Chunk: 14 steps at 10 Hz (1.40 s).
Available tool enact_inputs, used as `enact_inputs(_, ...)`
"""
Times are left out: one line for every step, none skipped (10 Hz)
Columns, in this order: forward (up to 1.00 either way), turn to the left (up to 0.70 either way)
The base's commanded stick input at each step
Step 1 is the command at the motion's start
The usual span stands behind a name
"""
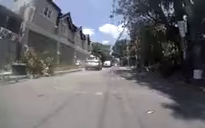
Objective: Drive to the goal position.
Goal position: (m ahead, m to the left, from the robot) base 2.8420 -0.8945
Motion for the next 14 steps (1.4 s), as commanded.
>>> enact_inputs(0.85, 0.00)
enact_inputs(0.85, 0.00)
enact_inputs(0.85, 0.00)
enact_inputs(0.85, 0.00)
enact_inputs(0.85, 0.00)
enact_inputs(0.85, 0.00)
enact_inputs(0.85, -0.04)
enact_inputs(0.85, -0.17)
enact_inputs(0.85, -0.31)
enact_inputs(0.85, -0.34)
enact_inputs(0.85, -0.33)
enact_inputs(0.85, -0.25)
enact_inputs(0.85, -0.17)
enact_inputs(0.85, -0.09)
